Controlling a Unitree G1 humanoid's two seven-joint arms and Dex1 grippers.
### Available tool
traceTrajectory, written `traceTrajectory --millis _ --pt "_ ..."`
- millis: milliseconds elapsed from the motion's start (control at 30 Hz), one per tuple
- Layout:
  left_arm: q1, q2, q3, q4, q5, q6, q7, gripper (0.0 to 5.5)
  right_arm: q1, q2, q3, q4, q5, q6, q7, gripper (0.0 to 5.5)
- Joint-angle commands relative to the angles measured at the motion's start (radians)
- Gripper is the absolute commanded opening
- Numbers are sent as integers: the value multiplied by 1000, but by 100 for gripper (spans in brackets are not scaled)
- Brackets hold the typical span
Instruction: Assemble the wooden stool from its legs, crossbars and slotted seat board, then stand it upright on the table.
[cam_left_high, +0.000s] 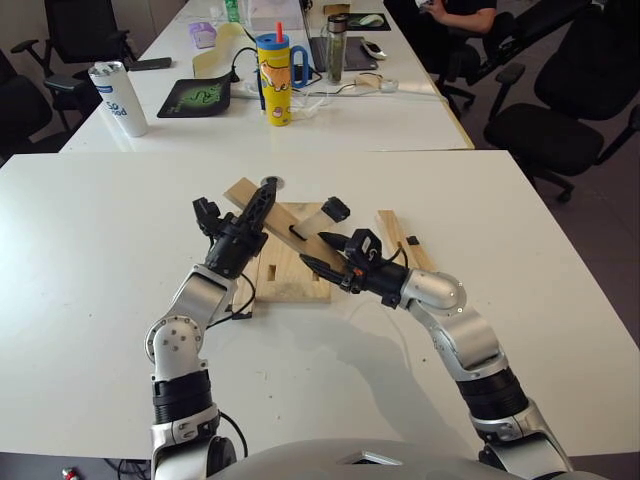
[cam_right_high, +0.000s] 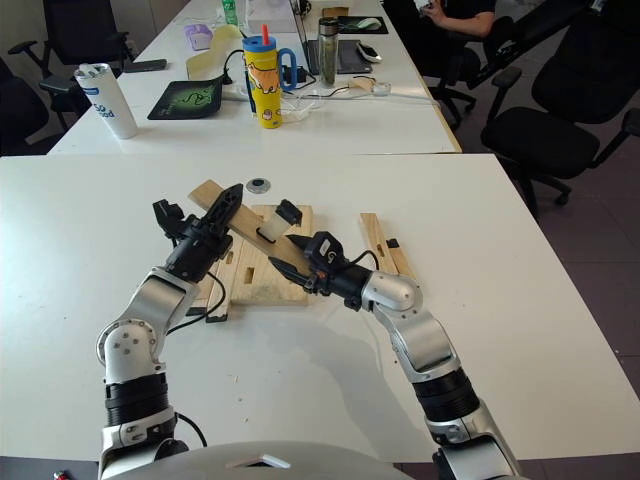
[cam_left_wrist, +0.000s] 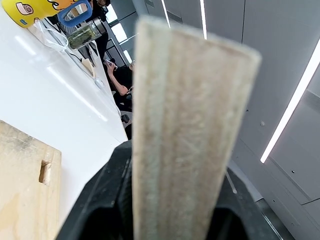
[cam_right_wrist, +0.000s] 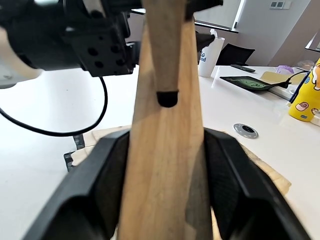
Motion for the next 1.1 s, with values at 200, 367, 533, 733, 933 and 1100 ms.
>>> traceTrajectory --millis 200,367,533,733,933,1100 --pt "-7 2 14 20 -10 -7 45 112 -4 17 -2 -3 25 11 2 208" --pt "-36 24 32 54 -11 2 67 108 -3 35 2 -14 25 28 -10 208" --pt "-86 43 27 92 -8 19 65 106 19 40 -6 -32 20 29 -37 208" --pt "-74 36 39 93 -14 24 80 106 34 36 -10 -50 34 35 -48 208" --pt "-61 16 47 85 -6 2 89 102 14 21 -22 -55 64 51 -27 286" --pt "-74 37 103 134 58 -84 108 102 2 19 -61 -43 96 66 -38 303"
